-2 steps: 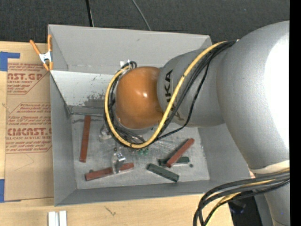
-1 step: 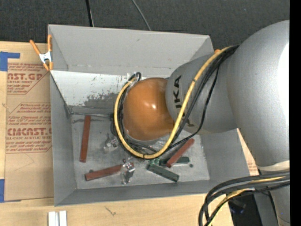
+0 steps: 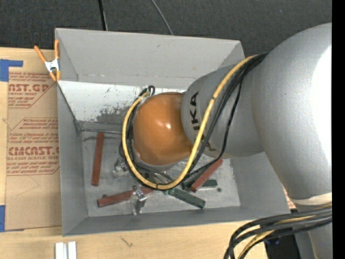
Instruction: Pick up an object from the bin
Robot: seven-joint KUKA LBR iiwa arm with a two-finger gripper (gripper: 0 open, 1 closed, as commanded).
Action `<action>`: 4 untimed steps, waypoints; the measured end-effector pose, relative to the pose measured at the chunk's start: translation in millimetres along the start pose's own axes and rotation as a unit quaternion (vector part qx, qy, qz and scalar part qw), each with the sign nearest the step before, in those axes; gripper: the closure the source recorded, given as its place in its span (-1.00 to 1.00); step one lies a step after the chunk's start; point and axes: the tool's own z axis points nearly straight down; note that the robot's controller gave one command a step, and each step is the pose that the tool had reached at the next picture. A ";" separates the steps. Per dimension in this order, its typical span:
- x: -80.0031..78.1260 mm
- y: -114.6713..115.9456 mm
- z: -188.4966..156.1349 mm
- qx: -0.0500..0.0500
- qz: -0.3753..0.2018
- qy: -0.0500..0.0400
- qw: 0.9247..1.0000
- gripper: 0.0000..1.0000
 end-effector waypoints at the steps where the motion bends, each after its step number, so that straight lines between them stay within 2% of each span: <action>1: 2.6 -24.6 42.9 0.000 0.004 -0.010 1.000 -1.00; 2: 5.4 -10.6 41.1 0.001 0.018 -0.006 1.000 1.00; 4: 5.6 -10.6 39.9 0.001 0.018 -0.005 1.000 1.00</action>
Offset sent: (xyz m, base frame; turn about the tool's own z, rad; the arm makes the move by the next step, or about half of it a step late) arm -0.0047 -0.0136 -0.0464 0.0359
